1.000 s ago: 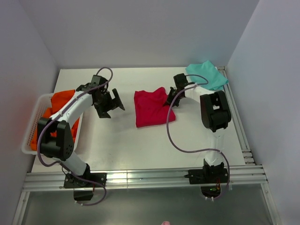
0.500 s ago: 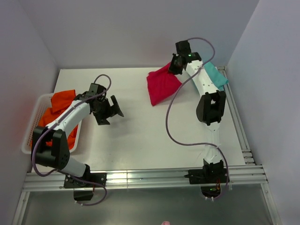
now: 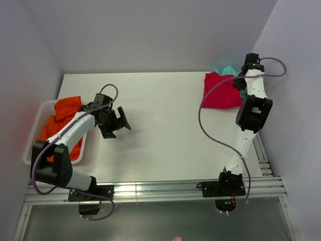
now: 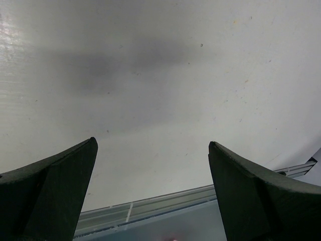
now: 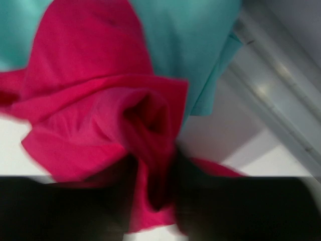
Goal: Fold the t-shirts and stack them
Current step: Neatly place the folded tshirt to the corner
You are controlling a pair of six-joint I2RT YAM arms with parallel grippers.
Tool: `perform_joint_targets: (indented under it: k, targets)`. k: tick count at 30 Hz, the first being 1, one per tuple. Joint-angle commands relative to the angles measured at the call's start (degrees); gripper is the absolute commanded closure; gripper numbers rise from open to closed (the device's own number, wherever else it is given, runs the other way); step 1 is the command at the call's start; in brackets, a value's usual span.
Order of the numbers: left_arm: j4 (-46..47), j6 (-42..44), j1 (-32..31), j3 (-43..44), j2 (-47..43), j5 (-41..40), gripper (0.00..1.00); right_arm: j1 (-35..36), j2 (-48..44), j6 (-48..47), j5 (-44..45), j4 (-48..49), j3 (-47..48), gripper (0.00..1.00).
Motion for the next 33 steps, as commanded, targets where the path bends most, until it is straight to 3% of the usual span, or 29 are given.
perform_joint_targets:
  k: [1, 2, 3, 11, 21, 26, 33]
  targets:
    - [-1.3, 2.0, 0.0, 1.3, -1.6, 0.7, 0.01, -1.0, 1.7, 0.6, 3.7, 0.4, 0.2, 0.48]
    - [-1.8, 2.1, -0.1, 1.5, -1.6, 0.6, 0.01, -1.8, 1.8, 0.7, 4.0, 0.4, -0.2, 0.15]
    - [-2.0, 2.2, -0.1, 1.6, -1.8, 0.5, 0.00, -2.0, 1.3, 0.7, 3.8, 0.8, -0.5, 0.00]
    - [-0.7, 1.1, -0.1, 1.4, -2.8, 1.2, 0.01, -2.6, -6.8, -0.3, -1.1, 3.6, -7.5, 0.00]
    - [1.0, 0.9, -0.1, 8.5, -2.0, -2.1, 0.01, -1.1, -29.4, 0.3, -2.8, 3.8, -22.7, 0.00]
    - [2.0, 0.9, -0.1, 11.5, -0.5, -4.4, 0.01, 4.3, -38.6, -1.5, -0.6, -1.1, -28.0, 0.00]
    - [3.6, 2.1, -0.2, 11.2, -2.7, -11.0, 0.01, 14.9, -60.3, -1.8, -0.6, 0.8, -46.3, 0.00]
